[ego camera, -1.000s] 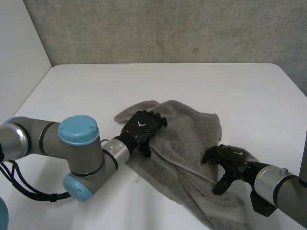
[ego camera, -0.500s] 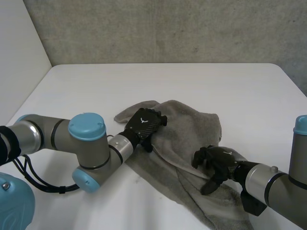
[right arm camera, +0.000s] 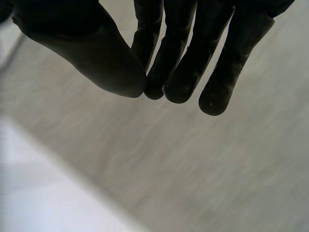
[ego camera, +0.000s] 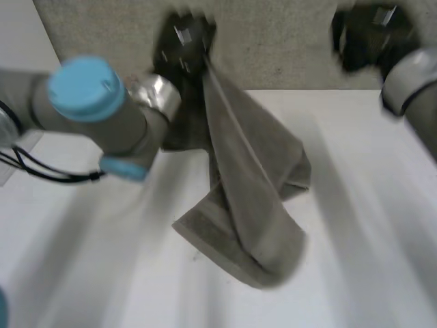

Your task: Fold the towel.

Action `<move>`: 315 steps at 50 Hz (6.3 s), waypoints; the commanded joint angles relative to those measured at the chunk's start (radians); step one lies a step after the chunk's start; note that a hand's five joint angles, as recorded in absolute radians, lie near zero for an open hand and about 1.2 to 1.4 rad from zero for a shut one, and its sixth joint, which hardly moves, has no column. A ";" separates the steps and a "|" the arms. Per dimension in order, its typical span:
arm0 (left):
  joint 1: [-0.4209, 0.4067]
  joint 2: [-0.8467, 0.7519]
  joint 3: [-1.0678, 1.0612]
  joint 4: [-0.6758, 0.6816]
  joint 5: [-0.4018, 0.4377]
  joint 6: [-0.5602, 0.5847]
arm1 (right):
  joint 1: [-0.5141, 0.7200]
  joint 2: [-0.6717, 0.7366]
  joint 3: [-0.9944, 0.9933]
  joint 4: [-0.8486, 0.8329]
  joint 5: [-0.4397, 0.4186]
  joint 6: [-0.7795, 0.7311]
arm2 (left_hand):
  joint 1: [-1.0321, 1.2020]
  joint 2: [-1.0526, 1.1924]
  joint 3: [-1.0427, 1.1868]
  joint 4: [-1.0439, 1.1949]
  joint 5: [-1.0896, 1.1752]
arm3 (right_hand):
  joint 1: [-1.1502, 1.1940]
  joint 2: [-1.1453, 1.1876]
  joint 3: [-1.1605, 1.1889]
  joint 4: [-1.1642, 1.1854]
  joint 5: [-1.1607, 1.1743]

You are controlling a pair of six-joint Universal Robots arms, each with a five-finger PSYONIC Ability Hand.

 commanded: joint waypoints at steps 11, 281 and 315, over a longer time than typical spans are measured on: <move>0.002 0.358 -0.403 -0.029 -0.103 -0.127 | 0.097 0.057 0.142 0.231 0.025 -0.003 | 0.211 0.181 0.182 0.180 0.206 | -1.118 -1.114 -1.113 -1.116 -1.132; 0.128 0.433 -1.123 0.223 -0.091 -0.065 | -0.095 0.040 0.683 0.090 -0.204 -0.009 | 0.211 0.181 0.182 0.180 0.206 | -0.577 -0.572 -0.572 -0.574 -0.591; 0.157 0.459 -1.136 0.194 -0.086 -0.063 | -0.186 0.020 0.656 0.394 -0.463 -0.190 | -0.545 -0.575 -0.574 -0.576 -0.550 | -1.170 -1.165 -1.164 -1.167 -1.183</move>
